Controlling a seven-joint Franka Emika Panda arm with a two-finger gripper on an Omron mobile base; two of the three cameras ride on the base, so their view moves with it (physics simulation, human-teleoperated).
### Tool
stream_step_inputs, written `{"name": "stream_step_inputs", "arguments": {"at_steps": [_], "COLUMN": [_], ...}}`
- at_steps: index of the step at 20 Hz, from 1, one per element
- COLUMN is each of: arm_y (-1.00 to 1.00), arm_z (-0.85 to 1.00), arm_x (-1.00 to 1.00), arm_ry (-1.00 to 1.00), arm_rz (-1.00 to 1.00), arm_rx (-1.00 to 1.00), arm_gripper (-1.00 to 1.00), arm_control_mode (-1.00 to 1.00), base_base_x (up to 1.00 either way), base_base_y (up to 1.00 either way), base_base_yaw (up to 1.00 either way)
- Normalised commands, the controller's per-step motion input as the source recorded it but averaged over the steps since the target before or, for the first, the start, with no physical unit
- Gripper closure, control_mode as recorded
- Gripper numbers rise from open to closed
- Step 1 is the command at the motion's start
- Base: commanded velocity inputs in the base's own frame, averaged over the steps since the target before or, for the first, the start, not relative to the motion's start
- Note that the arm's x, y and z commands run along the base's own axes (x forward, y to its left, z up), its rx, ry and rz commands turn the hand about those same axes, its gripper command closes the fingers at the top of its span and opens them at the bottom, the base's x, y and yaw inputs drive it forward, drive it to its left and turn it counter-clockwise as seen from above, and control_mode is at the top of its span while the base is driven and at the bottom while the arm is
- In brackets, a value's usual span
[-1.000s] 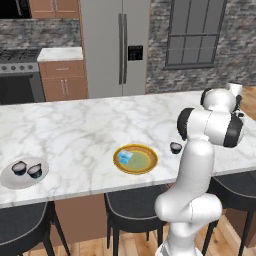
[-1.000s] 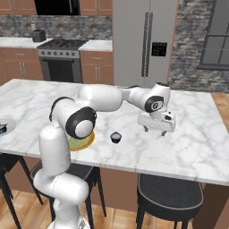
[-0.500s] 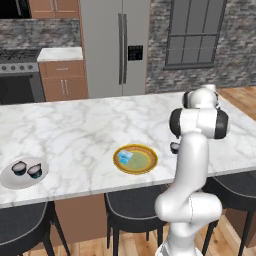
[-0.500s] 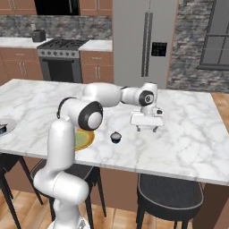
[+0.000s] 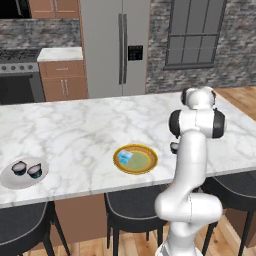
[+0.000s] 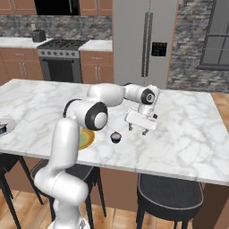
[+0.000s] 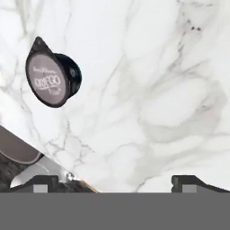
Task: Place two yogurt containers on each plate.
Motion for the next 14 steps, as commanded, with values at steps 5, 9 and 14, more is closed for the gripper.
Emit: {"name": "stream_step_inputs", "arguments": {"at_steps": [5,9,14], "arm_y": [0.33,0.36,0.63], "arm_z": [0.04,0.09,0.00], "arm_x": [-0.58,-0.53,-0.42], "arm_ry": [-0.29,-0.51,-0.36], "arm_rz": [0.00,0.00,-0.07], "arm_rx": [0.21,-0.04,-0.25], "arm_gripper": [-1.00,-1.00,-1.00], "arm_control_mode": [-1.00,-1.00,-1.00], "base_base_x": [0.00,0.00,0.00], "base_base_y": [0.00,0.00,0.00], "base_base_yaw": [0.00,0.00,0.00]}}
